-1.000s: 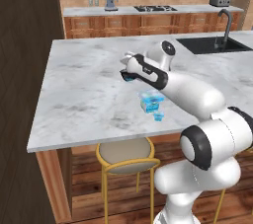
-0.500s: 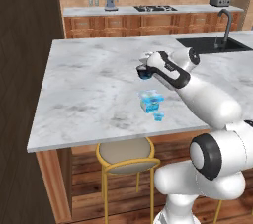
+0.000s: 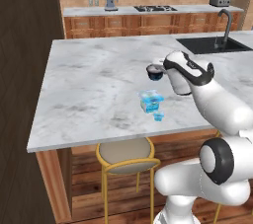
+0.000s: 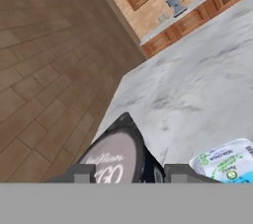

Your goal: Stack the yogurt containers by placing the smaller containers on top of the larger containers.

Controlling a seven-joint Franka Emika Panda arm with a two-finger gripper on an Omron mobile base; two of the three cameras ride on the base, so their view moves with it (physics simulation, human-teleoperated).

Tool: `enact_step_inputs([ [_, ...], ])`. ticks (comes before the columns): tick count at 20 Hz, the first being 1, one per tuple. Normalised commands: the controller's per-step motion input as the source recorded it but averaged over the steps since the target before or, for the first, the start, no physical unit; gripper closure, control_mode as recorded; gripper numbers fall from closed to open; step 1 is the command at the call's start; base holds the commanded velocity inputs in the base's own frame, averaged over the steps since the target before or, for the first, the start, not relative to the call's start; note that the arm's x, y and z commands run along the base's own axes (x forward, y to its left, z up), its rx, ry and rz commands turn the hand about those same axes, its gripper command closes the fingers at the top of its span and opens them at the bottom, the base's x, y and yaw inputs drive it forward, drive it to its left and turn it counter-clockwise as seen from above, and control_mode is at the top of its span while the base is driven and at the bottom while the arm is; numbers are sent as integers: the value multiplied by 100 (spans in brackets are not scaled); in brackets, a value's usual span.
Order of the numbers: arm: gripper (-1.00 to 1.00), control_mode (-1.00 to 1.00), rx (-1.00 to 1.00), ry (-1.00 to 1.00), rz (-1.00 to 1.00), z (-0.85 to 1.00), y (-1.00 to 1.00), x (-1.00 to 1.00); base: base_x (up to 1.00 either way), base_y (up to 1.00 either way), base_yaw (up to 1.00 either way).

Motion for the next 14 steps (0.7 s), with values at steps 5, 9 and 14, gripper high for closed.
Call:
enact_step_inputs([
  [5,100,-100,0,0,0,-8,0,0,0,0,0],
  [9,100,-100,0,0,0,-15,-3,0,0,0,0],
  [14,100,-100,0,0,0,-6,-16,10,0,0,0],
])
